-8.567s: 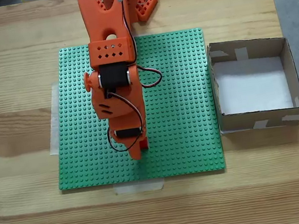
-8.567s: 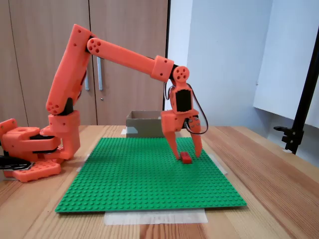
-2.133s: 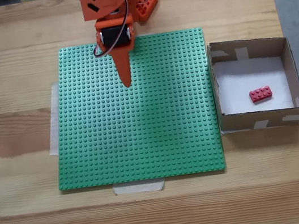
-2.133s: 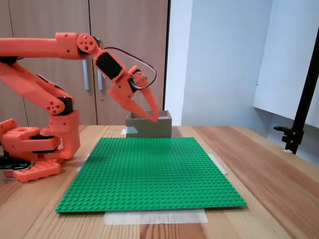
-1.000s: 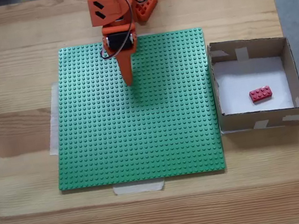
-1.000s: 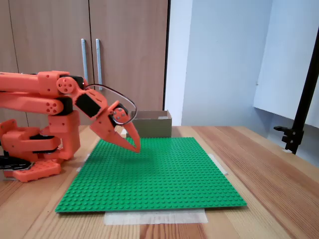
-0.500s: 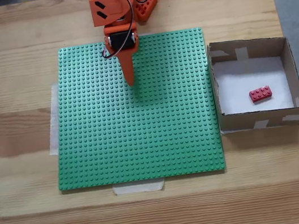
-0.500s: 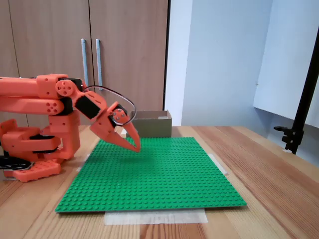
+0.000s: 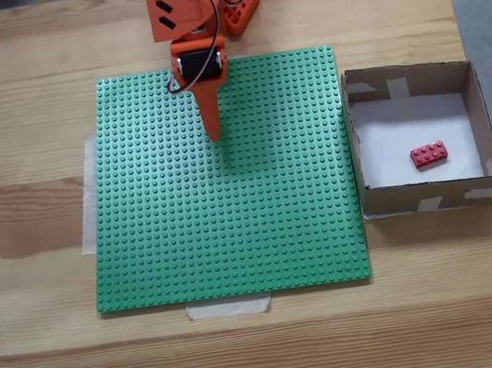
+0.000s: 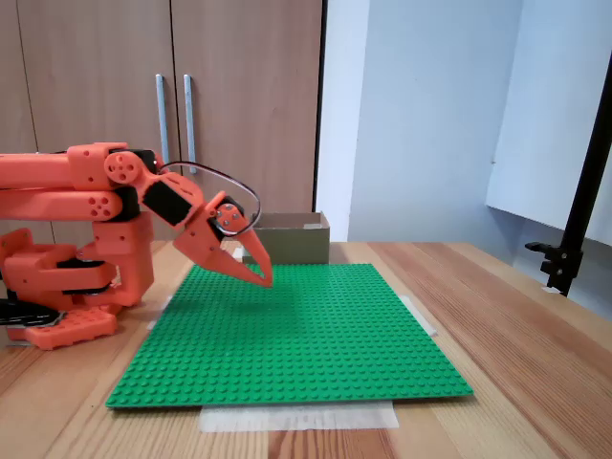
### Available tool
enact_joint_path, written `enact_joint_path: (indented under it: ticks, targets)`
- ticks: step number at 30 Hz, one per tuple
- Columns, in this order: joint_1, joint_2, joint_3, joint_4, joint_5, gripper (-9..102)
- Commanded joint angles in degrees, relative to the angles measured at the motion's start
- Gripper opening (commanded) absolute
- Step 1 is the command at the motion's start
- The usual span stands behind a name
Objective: Pick the red lego block and put it in the box.
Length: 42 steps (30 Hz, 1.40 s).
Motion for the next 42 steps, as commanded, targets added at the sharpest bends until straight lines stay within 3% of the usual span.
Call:
enact_joint_path:
  ticks: [1,42]
  targets:
    - [0.4,1.0,1.5,0.4,-0.4,-1]
    - [1.7,1.0,2.5,-0.4,1.1,-1]
